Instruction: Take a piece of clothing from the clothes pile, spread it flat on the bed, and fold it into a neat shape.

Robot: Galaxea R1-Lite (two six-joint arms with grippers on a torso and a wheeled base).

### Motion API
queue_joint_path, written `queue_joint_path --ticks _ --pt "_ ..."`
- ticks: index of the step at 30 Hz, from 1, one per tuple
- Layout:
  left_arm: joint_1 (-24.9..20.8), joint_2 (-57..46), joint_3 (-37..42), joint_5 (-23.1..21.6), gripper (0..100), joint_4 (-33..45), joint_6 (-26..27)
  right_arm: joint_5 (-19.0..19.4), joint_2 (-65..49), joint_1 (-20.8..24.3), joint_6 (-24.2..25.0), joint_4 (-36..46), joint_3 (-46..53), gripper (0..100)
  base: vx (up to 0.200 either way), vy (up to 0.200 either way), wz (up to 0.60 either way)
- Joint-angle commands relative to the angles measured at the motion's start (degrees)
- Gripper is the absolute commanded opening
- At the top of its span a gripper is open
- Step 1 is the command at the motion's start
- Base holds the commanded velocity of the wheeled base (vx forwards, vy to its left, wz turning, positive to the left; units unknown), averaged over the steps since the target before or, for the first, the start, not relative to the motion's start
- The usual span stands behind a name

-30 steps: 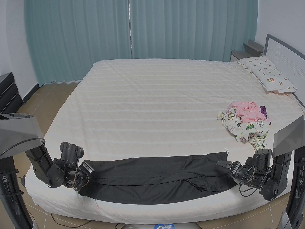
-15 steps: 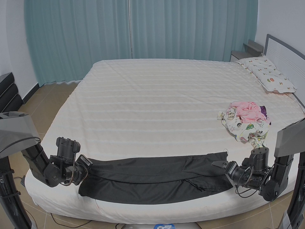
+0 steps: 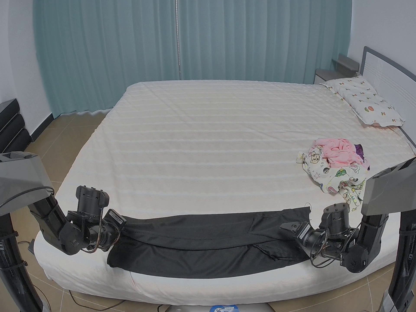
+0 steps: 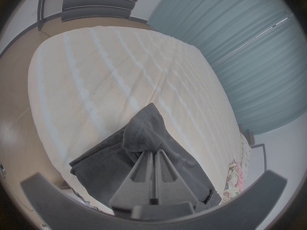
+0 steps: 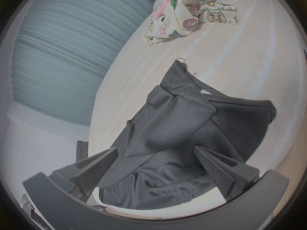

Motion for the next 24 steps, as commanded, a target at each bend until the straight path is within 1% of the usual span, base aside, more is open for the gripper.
queue_joint_path --ticks 1,4,8,9,19,24 --pt "0.08 -0.08 -0.11 0.02 0 -0.03 -0.11 -1.55 0.87 -0.25 -0.15 1.72 -4.21 100 0.000 0.000 0.00" --pt "0.08 -0.08 -0.02 0.02 0 -0.03 -0.11 -1.81 1.58 -0.60 -0.33 2.33 -5.53 100 0.000 0.000 0.00" --pt "0.08 -0.08 -0.11 0.02 0 -0.03 -0.11 -1.90 2.28 -0.51 -0.33 5.24 -6.67 100 0.000 0.000 0.00" --pt "0.08 -0.08 -0.11 0.02 0 -0.03 -0.02 -1.99 2.37 -0.51 -0.41 5.59 -6.85 0 0.000 0.000 0.00" --pt "0.08 -0.17 -0.55 0.10 0 -0.03 0.06 -1.99 1.75 -0.86 -0.41 5.67 -6.32 0 0.000 0.000 0.00" --pt "0.34 -1.84 -1.43 0.02 0 -0.03 0.59 -1.99 -0.89 -2.71 -0.50 5.59 -6.67 0 0.000 0.000 0.00"
